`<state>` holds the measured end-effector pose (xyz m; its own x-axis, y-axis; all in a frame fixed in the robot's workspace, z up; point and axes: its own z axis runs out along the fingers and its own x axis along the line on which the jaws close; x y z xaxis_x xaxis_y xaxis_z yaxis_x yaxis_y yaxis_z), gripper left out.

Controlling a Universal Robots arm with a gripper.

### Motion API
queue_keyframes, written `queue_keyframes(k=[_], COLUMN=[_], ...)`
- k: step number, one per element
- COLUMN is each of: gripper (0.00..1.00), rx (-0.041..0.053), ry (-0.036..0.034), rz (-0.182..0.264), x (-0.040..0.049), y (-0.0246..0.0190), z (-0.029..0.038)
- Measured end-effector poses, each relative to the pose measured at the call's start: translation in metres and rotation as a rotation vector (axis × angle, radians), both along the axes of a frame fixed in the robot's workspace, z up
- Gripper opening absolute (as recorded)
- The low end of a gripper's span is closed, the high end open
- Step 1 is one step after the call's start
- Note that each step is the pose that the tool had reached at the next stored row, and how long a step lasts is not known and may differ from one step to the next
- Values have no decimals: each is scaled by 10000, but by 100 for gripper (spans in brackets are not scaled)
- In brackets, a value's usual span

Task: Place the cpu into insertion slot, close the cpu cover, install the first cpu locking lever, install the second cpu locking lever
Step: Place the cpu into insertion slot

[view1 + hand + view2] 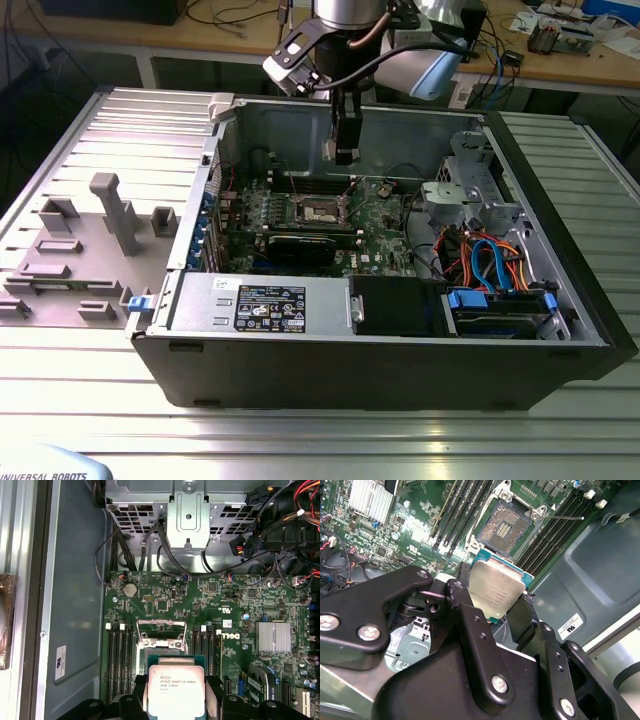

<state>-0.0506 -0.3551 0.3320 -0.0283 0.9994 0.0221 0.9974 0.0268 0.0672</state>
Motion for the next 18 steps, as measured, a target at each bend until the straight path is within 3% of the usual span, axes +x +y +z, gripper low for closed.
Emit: queue_keyframes(k=[18], gripper=[54], rx=[0], ry=[1], rz=[0], x=[-14], y=[0], z=[-53])
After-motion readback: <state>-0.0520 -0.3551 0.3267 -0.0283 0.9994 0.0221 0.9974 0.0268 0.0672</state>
